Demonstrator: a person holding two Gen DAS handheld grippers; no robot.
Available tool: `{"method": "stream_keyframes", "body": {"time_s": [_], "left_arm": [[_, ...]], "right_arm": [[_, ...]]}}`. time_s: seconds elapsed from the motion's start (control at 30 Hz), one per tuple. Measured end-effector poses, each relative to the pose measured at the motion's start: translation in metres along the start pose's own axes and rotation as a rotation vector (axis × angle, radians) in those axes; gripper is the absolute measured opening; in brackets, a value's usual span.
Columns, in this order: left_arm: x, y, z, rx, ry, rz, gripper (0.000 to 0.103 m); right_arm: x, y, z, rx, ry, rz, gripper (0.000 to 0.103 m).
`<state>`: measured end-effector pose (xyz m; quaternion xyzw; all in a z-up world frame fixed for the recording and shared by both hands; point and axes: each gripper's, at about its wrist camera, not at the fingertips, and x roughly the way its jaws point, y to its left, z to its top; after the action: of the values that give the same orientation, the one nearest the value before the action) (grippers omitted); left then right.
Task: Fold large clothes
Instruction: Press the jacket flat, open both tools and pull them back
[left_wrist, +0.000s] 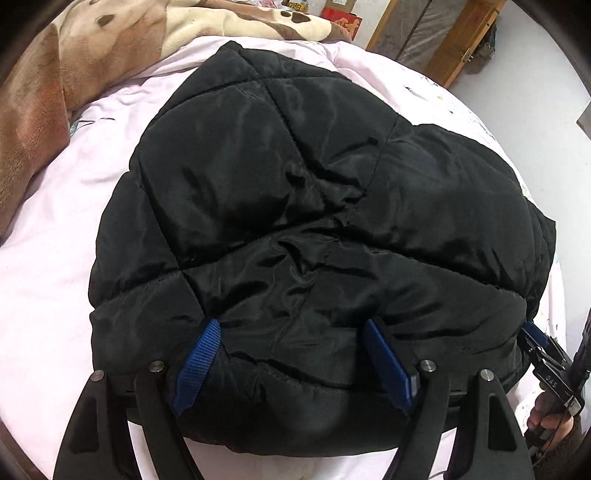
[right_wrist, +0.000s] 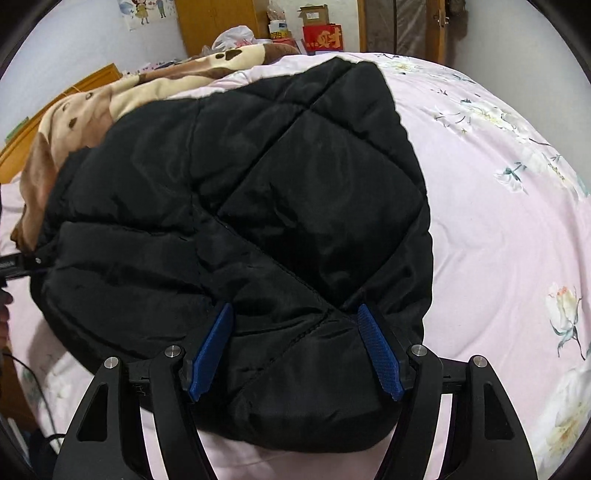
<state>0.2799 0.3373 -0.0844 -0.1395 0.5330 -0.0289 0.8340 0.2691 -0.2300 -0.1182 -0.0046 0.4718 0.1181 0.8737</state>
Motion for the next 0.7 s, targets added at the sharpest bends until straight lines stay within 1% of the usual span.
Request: {"method": "stream_keyframes", "body": {"time_s": [0.07,0.17,0.23,0.27,0.3,0.37,0.47,0.5,0.57,0.63,0.7], "left_arm": [[0.001,-0.001,-0.003,-0.005,0.002,0.001,0.082],[-0.001,-0.008,-0.006,-0.014,-0.003,0.03,0.082],[-0.005,-0.007,-0.007,-0.025,0.0,0.053,0.082],[-0.012,-0.006,-0.008,-0.032,-0.002,0.061,0.082],[-0.021,-0.01,-0.012,-0.029,-0.009,0.071,0.082],[-0.033,-0.013,-0.017,-0.002,-0.029,0.059,0.082],[-0.06,-0.028,-0.033,0.019,-0.063,0.093,0.082],[-0.073,-0.035,-0.04,0.031,-0.091,0.107,0.082],[-0.091,-0.045,-0.053,0.045,-0.121,0.104,0.082],[-0.103,-0.053,-0.06,0.044,-0.143,0.124,0.082],[-0.117,-0.061,-0.072,0.035,-0.157,0.133,0.082]], "right_arm": [[0.007,0.0,-0.002,-0.002,0.009,-0.005,0.07],[0.008,0.001,0.0,0.006,0.02,-0.017,0.07],[0.001,0.003,0.005,0.016,0.036,-0.037,0.07],[-0.003,0.007,0.01,0.023,0.03,-0.045,0.071],[-0.017,0.01,0.012,0.029,0.002,-0.05,0.071],[-0.037,0.017,0.013,0.033,-0.034,-0.051,0.071],[-0.07,0.029,0.011,0.034,-0.077,-0.06,0.071],[-0.079,0.033,0.009,0.03,-0.089,-0.052,0.071],[-0.094,0.044,0.006,0.013,-0.085,-0.063,0.072],[-0.106,0.049,0.002,-0.001,-0.087,-0.088,0.072],[-0.121,0.054,-0.005,-0.001,-0.094,-0.076,0.072]]}}
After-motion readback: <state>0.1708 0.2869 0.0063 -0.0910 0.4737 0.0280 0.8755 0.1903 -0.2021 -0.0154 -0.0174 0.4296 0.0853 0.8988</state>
